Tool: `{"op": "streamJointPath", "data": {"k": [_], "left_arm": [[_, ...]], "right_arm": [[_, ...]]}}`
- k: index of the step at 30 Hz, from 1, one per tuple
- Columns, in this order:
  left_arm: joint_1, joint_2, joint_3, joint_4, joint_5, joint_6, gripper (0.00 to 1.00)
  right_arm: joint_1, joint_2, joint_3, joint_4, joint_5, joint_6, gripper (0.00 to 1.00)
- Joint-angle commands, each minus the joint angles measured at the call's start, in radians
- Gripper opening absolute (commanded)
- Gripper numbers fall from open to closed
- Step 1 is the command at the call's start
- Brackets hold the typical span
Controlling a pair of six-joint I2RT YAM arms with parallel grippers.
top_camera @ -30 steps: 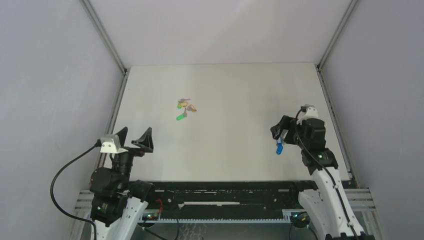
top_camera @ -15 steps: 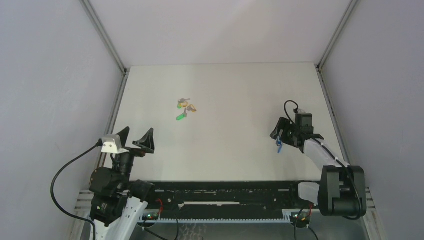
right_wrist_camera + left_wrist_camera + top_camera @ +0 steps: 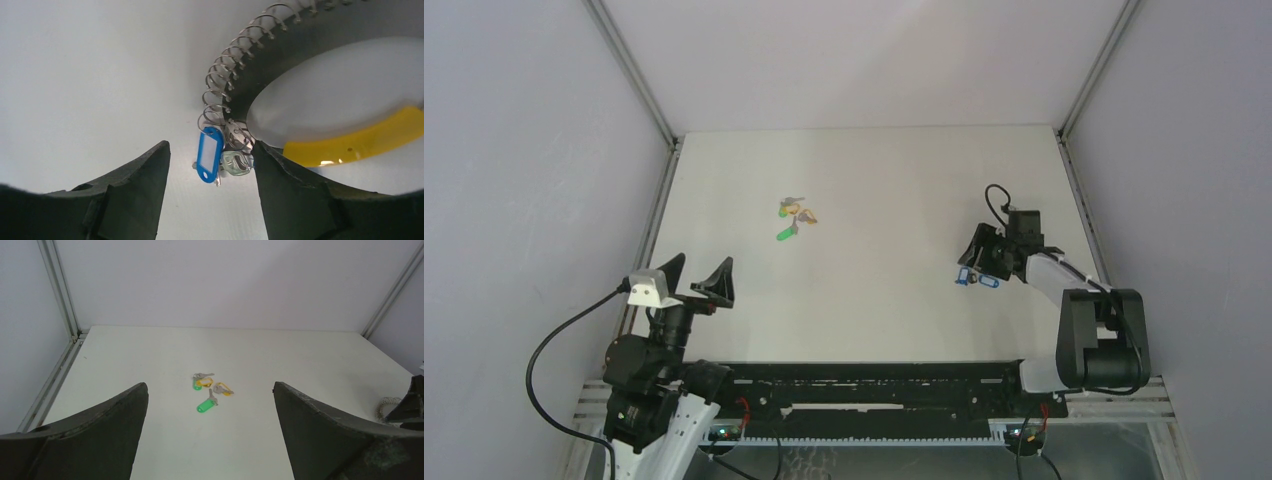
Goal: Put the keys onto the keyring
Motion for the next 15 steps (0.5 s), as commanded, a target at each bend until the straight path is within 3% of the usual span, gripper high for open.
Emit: {"op": "streamJointPath", "data": {"k": [1,8,15], "left_arm": [[-0.005,-0.016,0.002,0.022,0.033,0.009,1.0],[-0.006,-0.014,0.004,0.018,0.042,0.007,1.0],[-0.006,-0.012,0.005,0.016,0.05,0.008,1.0]], "right_arm": [[0.07,0.042,0.047,-0.03,-0.093,-0.006,0.62],[0.223,0.052,0.061,-0.081,-0.081,0.012,0.62],[0.383,-0.064,0.073,-0.202,0.018,0.012,0.63]]}}
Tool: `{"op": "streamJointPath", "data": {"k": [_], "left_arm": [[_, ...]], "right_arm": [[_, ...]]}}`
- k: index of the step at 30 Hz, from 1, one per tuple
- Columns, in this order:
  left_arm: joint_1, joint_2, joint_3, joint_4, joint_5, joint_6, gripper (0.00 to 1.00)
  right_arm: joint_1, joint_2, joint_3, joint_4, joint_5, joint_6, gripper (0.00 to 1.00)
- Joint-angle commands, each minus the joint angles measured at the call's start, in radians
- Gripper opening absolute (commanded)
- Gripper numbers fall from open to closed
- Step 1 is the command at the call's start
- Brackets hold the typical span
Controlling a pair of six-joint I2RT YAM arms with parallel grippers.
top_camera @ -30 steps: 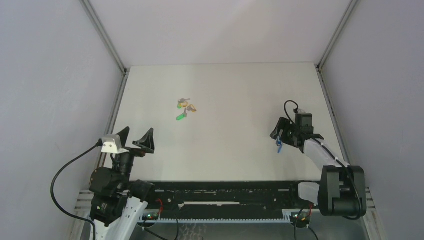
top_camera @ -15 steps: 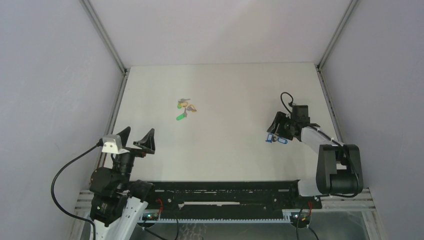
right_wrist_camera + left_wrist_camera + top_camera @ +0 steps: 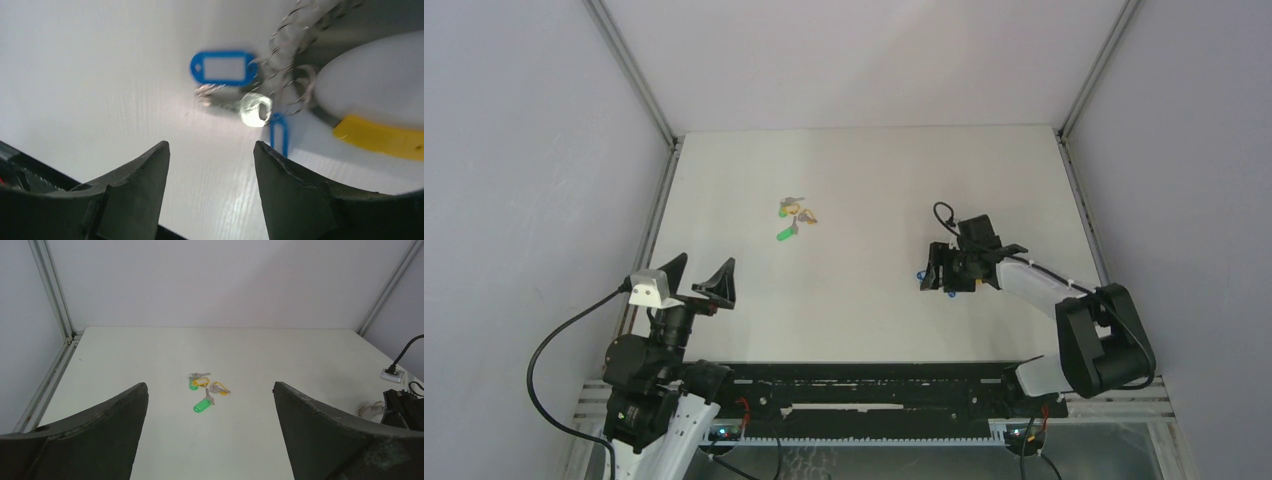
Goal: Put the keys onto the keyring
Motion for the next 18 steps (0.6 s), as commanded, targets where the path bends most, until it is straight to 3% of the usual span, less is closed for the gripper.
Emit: {"op": "streamJointPath", "data": {"k": [1,6,10,18], "left_arm": [[-0.005,-0.009,0.006,0.017,0.027,0.007,1.0],[-0.006,-0.003,0.006,0.017,0.036,0.007,1.0],[-0.005,-0.004,0.007,0.016,0.036,0.008,1.0],[-0.007,-0.009,0.005,0.015,0.032,0.007,1.0]], "right_arm": [[0.085,-0.109,0.041,-0.103,0.09,-0.009,0.64],[0.103,-0.144,0.131,-0.164,0.177,-0.09,0.68],[0.09,-0.069,0.223,-0.205,0.235,-0.157,0.68],[0.086,0.146,0.345,-0.233,0.325,-0.163,0.54]]}}
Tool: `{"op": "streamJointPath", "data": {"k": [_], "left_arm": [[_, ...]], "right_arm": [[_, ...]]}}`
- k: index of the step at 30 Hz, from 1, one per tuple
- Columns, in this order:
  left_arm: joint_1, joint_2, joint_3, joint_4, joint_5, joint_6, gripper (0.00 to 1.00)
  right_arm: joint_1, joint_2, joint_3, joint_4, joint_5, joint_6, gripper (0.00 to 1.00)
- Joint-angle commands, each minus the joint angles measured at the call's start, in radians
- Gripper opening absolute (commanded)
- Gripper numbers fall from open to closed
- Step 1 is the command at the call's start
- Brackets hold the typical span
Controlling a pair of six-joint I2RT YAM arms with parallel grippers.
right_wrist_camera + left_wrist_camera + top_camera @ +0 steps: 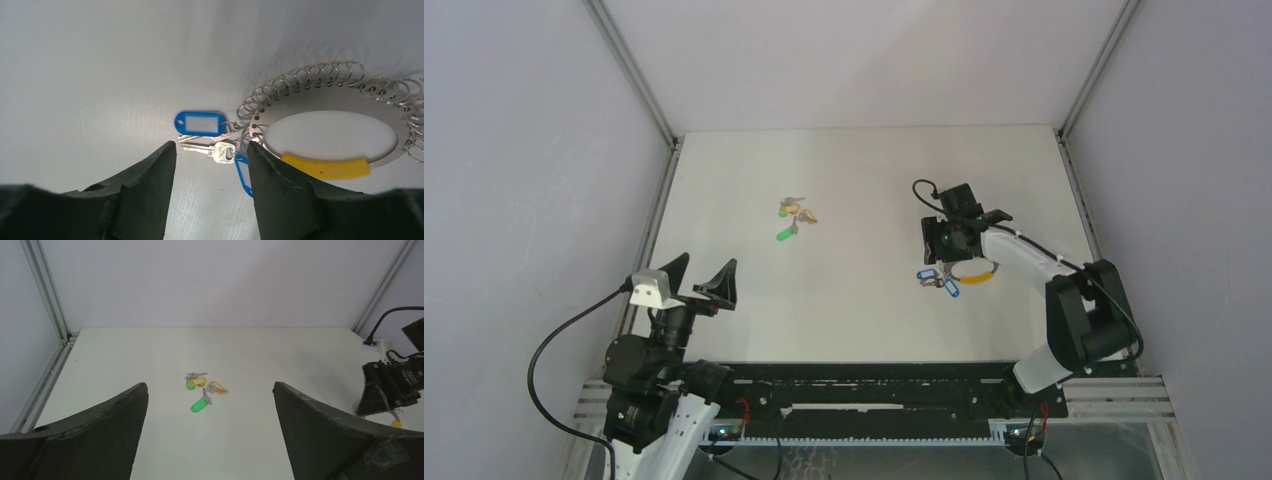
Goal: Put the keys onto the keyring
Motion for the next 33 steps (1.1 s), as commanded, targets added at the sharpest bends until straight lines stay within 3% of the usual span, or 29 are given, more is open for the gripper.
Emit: {"op": "streamJointPath", "data": {"k": [1,18,25,33], "left_arm": [[-0.008,-0.009,0.005,0.015,0.015,0.008,1.0],[-0.013,-0.004,0.007,0.015,0.017,0.008,1.0],[-0.013,-0.006,0.005,0.014,0.02,0.009,1.0],[-0.013,-0.01,0.007,0.012,0.023,0.007,1.0]], "right_arm": [[-0.001,0.084,0.057,-0.029,0.078,-0.023,0.5],[0.028,0.226,0.107,-0.022,0.226,0.025,0.41],[0.087,0.224,0.107,-0.042,0.26,0.027,0.29],[0.192,0.213,0.107,-0.071,0.257,0.041,0.06]]}}
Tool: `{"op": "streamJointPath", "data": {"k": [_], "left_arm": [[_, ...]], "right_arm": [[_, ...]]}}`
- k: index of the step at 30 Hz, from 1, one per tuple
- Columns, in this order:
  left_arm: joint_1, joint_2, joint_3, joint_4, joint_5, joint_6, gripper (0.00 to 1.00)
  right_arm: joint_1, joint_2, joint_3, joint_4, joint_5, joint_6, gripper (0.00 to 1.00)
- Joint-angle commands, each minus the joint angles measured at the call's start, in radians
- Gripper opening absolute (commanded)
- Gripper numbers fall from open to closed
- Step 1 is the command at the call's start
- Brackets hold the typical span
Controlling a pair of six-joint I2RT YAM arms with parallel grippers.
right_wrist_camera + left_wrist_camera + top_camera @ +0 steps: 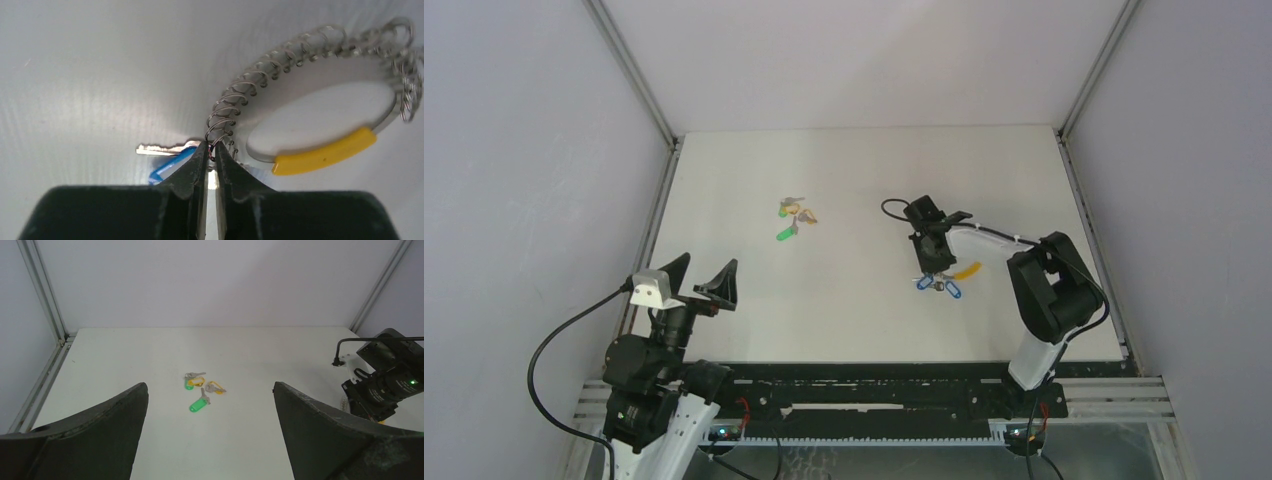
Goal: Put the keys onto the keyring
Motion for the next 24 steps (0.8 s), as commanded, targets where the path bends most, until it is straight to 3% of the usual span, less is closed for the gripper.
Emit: {"op": "streamJointPath", "data": {"k": [1,10,19,24], "left_arm": [[-0.006,-0.009,0.007,0.012,0.019,0.007,1.0],[-0.005,0.029,0.015,0.003,0.043,-0.008,1.0],[-0.005,0.27,0.066,-0.056,0.212,-0.195,1.0],[-0.012,0.355,-0.049,0.141,0.387,-0.38,1.0]], "right_arm": [[0.07,-0.024,0.028,-0.017,0.016,0.032,0.03],[0.205,-0.099,-0.011,0.048,-0.058,0.021,0.0],[0.168,-0.261,-0.259,0.222,-0.186,0.085,0.08],[0.132,-0.369,-0.382,0.305,-0.227,0.129,0.13]]}}
